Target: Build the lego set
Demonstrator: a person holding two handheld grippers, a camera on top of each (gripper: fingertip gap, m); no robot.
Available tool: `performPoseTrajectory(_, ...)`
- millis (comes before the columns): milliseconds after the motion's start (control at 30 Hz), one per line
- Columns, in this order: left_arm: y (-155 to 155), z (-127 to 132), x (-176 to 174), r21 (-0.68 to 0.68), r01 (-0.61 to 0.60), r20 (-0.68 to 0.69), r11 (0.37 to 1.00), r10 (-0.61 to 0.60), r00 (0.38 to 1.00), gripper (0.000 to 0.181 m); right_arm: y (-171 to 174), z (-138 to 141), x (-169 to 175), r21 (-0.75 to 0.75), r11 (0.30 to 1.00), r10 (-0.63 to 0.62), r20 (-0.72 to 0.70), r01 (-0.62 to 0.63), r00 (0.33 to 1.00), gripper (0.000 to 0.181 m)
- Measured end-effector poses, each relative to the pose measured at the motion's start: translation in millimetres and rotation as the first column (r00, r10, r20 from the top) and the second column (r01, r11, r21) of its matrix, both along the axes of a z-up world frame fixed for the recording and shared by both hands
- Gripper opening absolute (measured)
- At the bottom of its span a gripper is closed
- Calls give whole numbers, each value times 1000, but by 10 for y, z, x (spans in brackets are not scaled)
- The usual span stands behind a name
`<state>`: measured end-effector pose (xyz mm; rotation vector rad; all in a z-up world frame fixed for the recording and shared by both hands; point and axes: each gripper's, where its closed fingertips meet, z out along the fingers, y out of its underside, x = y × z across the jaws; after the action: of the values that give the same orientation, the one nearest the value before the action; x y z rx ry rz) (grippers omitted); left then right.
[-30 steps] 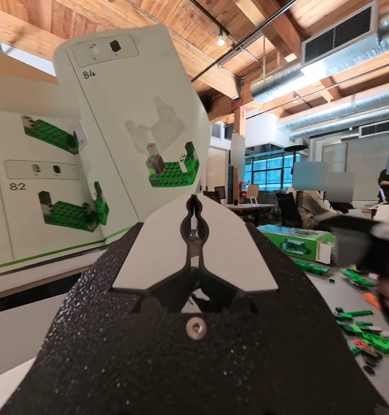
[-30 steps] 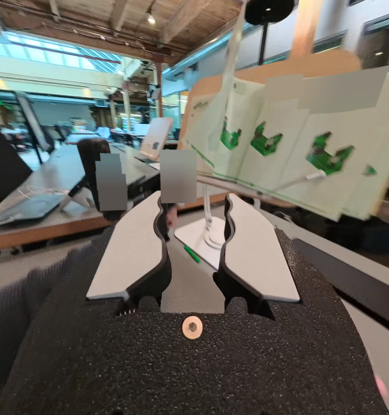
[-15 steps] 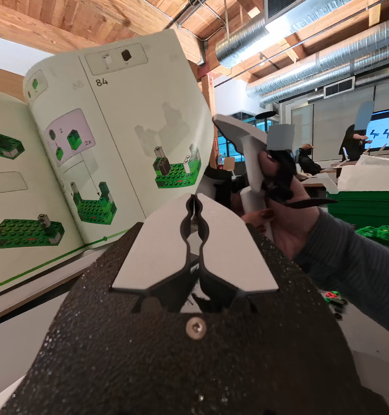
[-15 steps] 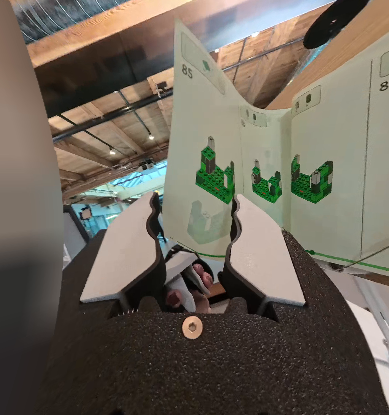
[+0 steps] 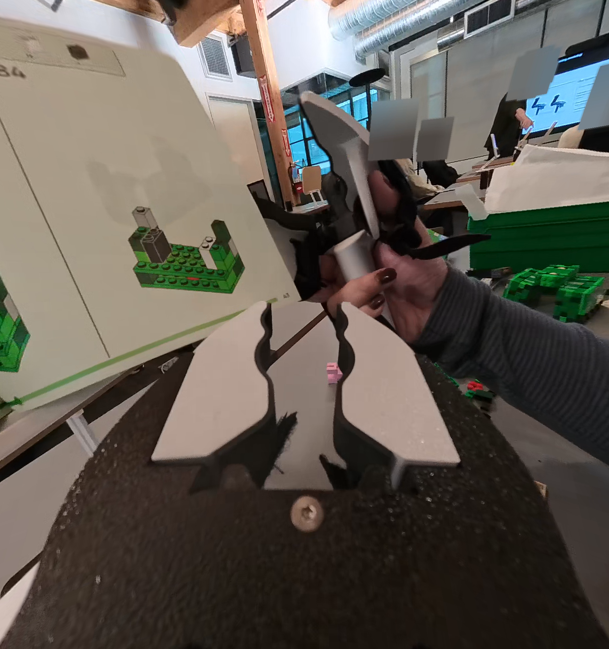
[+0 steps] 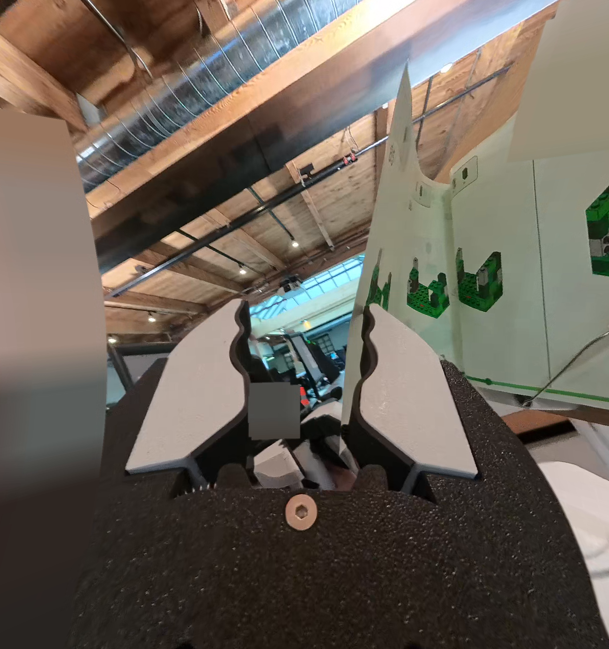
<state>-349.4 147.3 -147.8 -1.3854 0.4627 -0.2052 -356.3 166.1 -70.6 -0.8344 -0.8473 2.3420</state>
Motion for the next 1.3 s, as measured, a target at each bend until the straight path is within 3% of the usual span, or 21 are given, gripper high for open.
performPoseTrajectory(33,0,2,-11,2,-4,5,1000,4,1000,34,8,0,11,-16,1000,18,-9,-18,1000,60)
performPoseTrajectory(367,-54,36,-61,4,-10,11,1000,10,1000,34,-26,-42,-39,-14,999,30,1,-30,1000,55)
performPoseTrajectory(533,-372,374,-393,113,-98,108,989,86,990,33,-313,-68,-231,37,996,84,27,-84,996,55)
performPoseTrajectory(600,-556,552,-753,192,-243,249,951,192,949,23,-494,-76,-333,68,991,114,40,-116,993,54)
performPoseTrajectory(667,-770,640,-1151,234,-404,408,884,288,866,17,-720,-113,-454,118,981,146,70,-154,987,55)
performPoseTrajectory(800,-1015,558,-1583,200,-549,533,811,380,756,23,-1097,-231,-633,241,951,171,117,-195,978,56)
performPoseTrajectory(933,-962,457,-1663,132,-527,577,839,367,729,31,-964,-277,-685,267,960,55,102,-81,993,52)
performPoseTrajectory(1133,-855,389,-1688,92,-556,595,826,402,696,34,-370,-288,-627,170,973,-175,92,157,980,51)
performPoseTrajectory(1200,-846,374,-1706,79,-566,599,821,415,685,33,-139,-274,-611,121,953,-292,107,279,950,49)
performPoseTrajectory(1300,-844,355,-1747,59,-569,613,821,420,669,33,160,-300,-628,128,867,-497,177,481,849,42)
